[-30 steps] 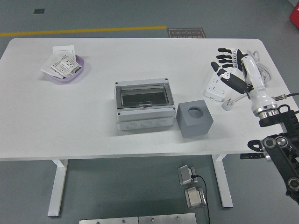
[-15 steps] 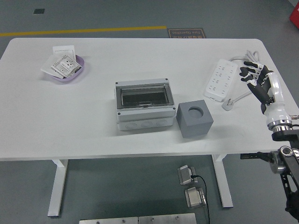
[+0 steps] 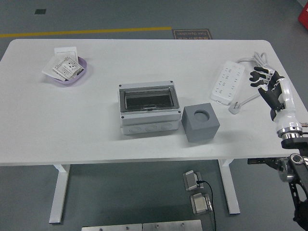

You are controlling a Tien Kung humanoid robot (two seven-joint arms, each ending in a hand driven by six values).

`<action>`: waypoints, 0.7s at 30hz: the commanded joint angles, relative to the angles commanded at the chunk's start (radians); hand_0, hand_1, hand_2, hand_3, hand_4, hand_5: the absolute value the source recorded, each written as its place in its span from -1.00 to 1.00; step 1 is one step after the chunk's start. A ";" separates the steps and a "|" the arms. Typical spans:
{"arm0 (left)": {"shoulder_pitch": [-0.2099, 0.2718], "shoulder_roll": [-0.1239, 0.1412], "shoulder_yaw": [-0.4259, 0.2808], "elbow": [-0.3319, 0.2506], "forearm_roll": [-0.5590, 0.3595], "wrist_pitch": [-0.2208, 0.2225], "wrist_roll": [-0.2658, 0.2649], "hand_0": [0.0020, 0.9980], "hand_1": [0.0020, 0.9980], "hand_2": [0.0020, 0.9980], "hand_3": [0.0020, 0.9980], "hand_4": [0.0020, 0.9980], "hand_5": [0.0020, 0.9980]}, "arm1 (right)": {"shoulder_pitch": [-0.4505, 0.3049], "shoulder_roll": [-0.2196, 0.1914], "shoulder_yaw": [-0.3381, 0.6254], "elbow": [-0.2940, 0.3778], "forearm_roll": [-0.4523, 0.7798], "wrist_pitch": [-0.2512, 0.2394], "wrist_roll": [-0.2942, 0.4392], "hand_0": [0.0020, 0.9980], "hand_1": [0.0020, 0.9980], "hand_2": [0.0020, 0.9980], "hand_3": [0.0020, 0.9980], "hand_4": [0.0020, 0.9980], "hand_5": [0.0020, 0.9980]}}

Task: Pick up the cylinder from the cube,place it in the box,flap close box

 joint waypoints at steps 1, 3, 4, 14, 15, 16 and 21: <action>0.000 0.002 -0.001 0.000 0.001 0.000 0.001 0.49 0.51 0.45 0.65 0.62 0.27 | 0.000 0.003 -0.001 0.000 -0.001 0.001 0.000 0.23 0.26 0.28 0.35 0.67 0.13; -0.001 0.006 -0.003 0.000 0.003 -0.001 0.002 0.49 0.51 0.45 0.65 0.61 0.27 | 0.000 0.007 -0.002 0.000 -0.004 0.003 -0.001 0.22 0.25 0.28 0.34 0.67 0.13; -0.001 0.008 -0.004 0.000 0.004 -0.001 0.002 0.49 0.51 0.45 0.65 0.61 0.27 | 0.000 0.008 -0.003 0.000 -0.005 0.003 -0.001 0.22 0.25 0.28 0.34 0.67 0.13; -0.003 0.007 -0.003 0.000 -0.004 -0.003 0.004 0.49 0.51 0.45 0.65 0.61 0.27 | -0.004 0.011 0.010 0.004 -0.011 0.005 -0.007 0.22 0.25 0.28 0.33 0.68 0.13; -0.003 0.006 -0.003 0.000 -0.005 -0.003 0.004 0.49 0.51 0.45 0.65 0.61 0.27 | -0.004 0.011 0.011 0.004 -0.012 0.005 -0.007 0.22 0.25 0.28 0.33 0.68 0.13; -0.003 0.005 -0.002 0.000 -0.006 -0.004 0.005 0.49 0.51 0.45 0.65 0.61 0.27 | -0.005 0.011 0.011 0.004 -0.012 0.005 -0.008 0.22 0.25 0.28 0.33 0.68 0.13; 0.000 -0.001 -0.002 0.000 -0.008 -0.006 0.006 0.49 0.51 0.45 0.65 0.61 0.27 | -0.005 0.009 0.015 0.004 -0.014 0.006 -0.009 0.22 0.25 0.28 0.33 0.68 0.13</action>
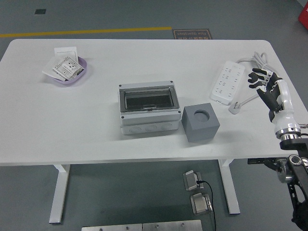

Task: Pick up the cylinder from the cube,place it in the box,flap close box

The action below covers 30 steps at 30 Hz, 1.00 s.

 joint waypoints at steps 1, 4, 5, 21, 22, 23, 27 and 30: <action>0.001 -0.001 0.001 0.000 -0.001 0.000 0.000 0.49 0.51 0.45 0.65 0.61 0.27 | 0.000 -0.001 0.002 0.000 0.000 0.000 -0.001 0.22 0.25 0.28 0.33 0.68 0.13; 0.002 -0.004 0.002 0.000 -0.004 0.000 -0.001 0.49 0.51 0.45 0.65 0.61 0.27 | 0.000 -0.002 0.006 0.000 -0.001 0.000 -0.002 0.22 0.25 0.28 0.33 0.68 0.13; 0.003 -0.006 0.003 0.000 -0.005 0.000 -0.001 0.49 0.51 0.45 0.65 0.61 0.27 | 0.000 -0.002 0.007 -0.001 -0.001 0.000 -0.002 0.22 0.25 0.28 0.33 0.68 0.13; 0.021 -0.022 0.016 0.000 -0.037 -0.002 0.001 0.49 0.50 0.45 0.65 0.61 0.27 | -0.009 -0.001 0.041 0.005 -0.004 0.002 -0.003 0.22 0.24 0.27 0.33 0.67 0.13; 0.021 -0.023 0.017 0.000 -0.037 -0.002 0.001 0.49 0.50 0.45 0.65 0.61 0.27 | -0.009 0.000 0.043 0.005 -0.004 0.002 -0.003 0.22 0.24 0.27 0.33 0.67 0.13; 0.021 -0.024 0.017 0.000 -0.037 -0.002 0.002 0.49 0.50 0.45 0.65 0.61 0.27 | -0.009 0.001 0.044 0.005 -0.005 0.002 -0.003 0.22 0.24 0.28 0.33 0.67 0.13; 0.019 -0.024 0.015 0.000 -0.036 -0.003 0.002 0.49 0.50 0.45 0.65 0.61 0.27 | -0.008 0.002 0.047 0.006 -0.006 0.002 -0.003 0.22 0.24 0.28 0.33 0.67 0.13; 0.018 -0.023 0.014 0.000 -0.035 -0.002 0.001 0.49 0.50 0.44 0.65 0.61 0.28 | -0.008 0.001 0.055 0.009 -0.014 0.002 -0.005 0.21 0.24 0.28 0.33 0.67 0.13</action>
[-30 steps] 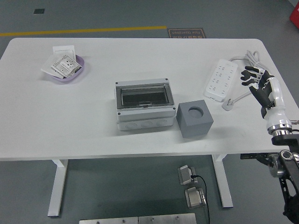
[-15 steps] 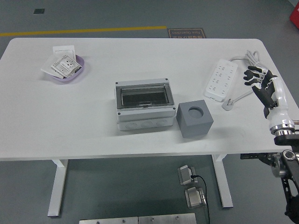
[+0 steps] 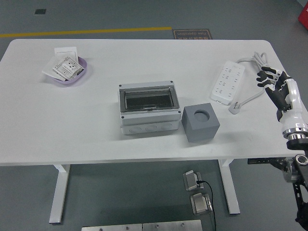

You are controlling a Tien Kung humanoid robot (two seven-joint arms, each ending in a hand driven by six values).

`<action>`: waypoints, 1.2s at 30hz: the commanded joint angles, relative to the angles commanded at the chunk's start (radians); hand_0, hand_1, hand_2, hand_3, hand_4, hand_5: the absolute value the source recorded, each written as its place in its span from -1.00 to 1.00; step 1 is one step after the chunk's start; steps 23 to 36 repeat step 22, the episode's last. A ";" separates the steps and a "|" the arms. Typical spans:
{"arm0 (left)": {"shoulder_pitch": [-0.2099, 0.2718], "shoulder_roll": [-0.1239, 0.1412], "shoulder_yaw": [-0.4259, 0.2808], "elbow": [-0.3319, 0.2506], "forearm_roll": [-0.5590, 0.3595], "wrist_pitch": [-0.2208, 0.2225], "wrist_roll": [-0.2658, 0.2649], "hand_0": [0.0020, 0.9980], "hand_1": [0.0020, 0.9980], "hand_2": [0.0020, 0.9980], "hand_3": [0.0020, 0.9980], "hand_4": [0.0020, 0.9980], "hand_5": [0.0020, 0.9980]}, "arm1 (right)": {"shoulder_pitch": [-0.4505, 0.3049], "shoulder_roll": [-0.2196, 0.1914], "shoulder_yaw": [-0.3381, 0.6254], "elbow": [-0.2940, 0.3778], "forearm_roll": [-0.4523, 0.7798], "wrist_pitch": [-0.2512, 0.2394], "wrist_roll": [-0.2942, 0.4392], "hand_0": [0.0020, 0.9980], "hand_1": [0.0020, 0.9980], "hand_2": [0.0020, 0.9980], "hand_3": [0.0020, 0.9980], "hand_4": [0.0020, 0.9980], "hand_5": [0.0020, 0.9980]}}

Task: Pick up the cylinder from the cube,place it in the box,flap close box

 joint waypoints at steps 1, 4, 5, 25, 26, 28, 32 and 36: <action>0.000 0.000 0.000 0.000 0.000 0.000 0.000 0.49 0.50 0.44 0.65 0.61 0.28 | 0.000 0.000 0.005 0.002 -0.002 0.000 0.000 0.21 0.24 0.28 0.33 0.67 0.13; 0.001 0.000 0.000 0.000 0.001 0.000 0.000 0.49 0.50 0.44 0.65 0.61 0.28 | -0.002 -0.002 0.026 0.008 -0.002 -0.004 0.002 0.21 0.24 0.28 0.33 0.67 0.13; 0.002 0.000 -0.001 0.000 0.001 0.000 0.000 0.49 0.49 0.44 0.65 0.61 0.27 | -0.003 -0.004 0.033 0.009 0.000 -0.006 0.003 0.21 0.24 0.27 0.33 0.66 0.13; 0.002 -0.006 -0.002 0.000 0.001 0.001 -0.003 0.49 0.49 0.44 0.65 0.61 0.27 | -0.008 -0.002 0.054 0.011 0.005 -0.008 0.005 0.21 0.24 0.27 0.35 0.66 0.13; 0.002 -0.006 -0.002 0.000 0.001 0.001 -0.003 0.49 0.49 0.44 0.65 0.61 0.27 | -0.008 -0.002 0.054 0.011 0.005 -0.008 0.005 0.21 0.24 0.27 0.35 0.66 0.13; 0.002 -0.006 -0.002 0.000 0.001 0.001 -0.003 0.49 0.49 0.44 0.65 0.61 0.27 | -0.008 -0.002 0.054 0.011 0.005 -0.008 0.005 0.21 0.24 0.27 0.35 0.66 0.13; 0.002 -0.006 -0.002 0.000 0.001 0.001 -0.003 0.49 0.49 0.44 0.65 0.61 0.27 | -0.008 -0.002 0.054 0.011 0.005 -0.008 0.005 0.21 0.24 0.27 0.35 0.66 0.13; 0.002 -0.006 -0.002 0.000 0.001 0.001 -0.003 0.49 0.49 0.44 0.65 0.61 0.27 | -0.008 -0.002 0.054 0.011 0.005 -0.008 0.005 0.21 0.24 0.27 0.35 0.66 0.13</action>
